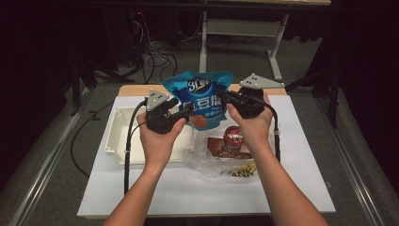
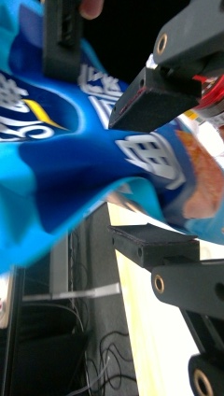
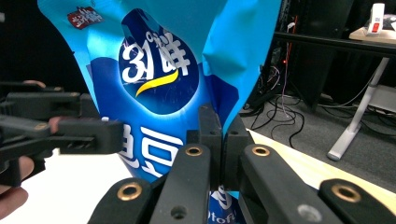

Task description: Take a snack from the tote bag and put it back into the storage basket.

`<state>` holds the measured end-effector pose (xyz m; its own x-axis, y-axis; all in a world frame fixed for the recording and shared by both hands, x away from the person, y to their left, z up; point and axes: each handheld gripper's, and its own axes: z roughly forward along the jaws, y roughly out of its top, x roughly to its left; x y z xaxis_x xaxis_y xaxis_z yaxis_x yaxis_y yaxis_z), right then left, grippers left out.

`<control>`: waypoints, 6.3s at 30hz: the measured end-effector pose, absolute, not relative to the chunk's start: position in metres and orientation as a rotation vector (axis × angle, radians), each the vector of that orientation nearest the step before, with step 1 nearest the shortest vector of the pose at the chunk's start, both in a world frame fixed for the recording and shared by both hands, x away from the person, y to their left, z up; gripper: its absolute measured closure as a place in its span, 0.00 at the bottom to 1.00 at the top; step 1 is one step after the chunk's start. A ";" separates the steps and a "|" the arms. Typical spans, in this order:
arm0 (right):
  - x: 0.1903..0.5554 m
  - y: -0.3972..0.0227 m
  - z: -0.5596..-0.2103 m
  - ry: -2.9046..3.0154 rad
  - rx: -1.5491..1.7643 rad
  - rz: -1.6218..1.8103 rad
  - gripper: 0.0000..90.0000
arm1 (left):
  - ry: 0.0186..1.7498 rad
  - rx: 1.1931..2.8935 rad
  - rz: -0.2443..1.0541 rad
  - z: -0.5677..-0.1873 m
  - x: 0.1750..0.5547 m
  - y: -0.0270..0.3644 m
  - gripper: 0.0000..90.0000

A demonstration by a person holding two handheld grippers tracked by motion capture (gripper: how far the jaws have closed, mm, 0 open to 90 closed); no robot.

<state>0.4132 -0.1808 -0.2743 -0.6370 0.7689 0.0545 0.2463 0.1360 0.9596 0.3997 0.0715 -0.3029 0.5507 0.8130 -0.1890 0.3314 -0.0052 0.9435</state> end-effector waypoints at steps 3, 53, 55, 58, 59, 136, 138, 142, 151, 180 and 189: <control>0.413 -0.178 -0.276 1.964 0.974 1.523 1.00 | 1.009 1.590 0.510 -0.300 0.402 0.068 0.49; 0.363 -0.238 -0.319 1.915 1.079 1.439 0.39 | 1.080 1.530 0.575 -0.289 0.410 0.143 1.00; 0.358 -0.243 -0.324 1.910 1.093 1.427 0.38 | 1.085 1.528 0.579 -0.292 0.412 0.149 1.00; 0.351 -0.253 -0.333 1.904 1.108 1.403 0.37 | 1.092 1.537 0.584 -0.299 0.416 0.158 1.00; 0.349 -0.257 -0.336 1.901 1.120 1.403 0.37 | 1.091 1.542 0.588 -0.300 0.417 0.160 1.00; 0.340 -0.245 -0.406 2.004 1.268 1.283 0.19 | 1.083 1.641 0.492 -0.391 0.360 0.158 0.00; 0.344 -0.241 -0.407 2.007 1.268 1.276 0.18 | 1.071 1.660 0.485 -0.394 0.358 0.153 0.00; 0.355 -0.231 -0.408 2.024 1.268 1.244 0.17 | 1.058 1.672 0.455 -0.399 0.354 0.148 0.00; 0.372 -0.219 -0.418 2.042 1.282 1.188 0.17 | 1.034 1.708 0.435 -0.406 0.350 0.135 0.01; 0.354 -0.219 -0.375 1.985 1.256 1.260 0.29 | 0.796 1.832 0.389 -0.402 0.329 0.041 0.03; 0.347 -0.215 -0.370 2.007 1.242 1.259 0.29 | 0.708 1.865 0.394 -0.401 0.327 0.005 0.07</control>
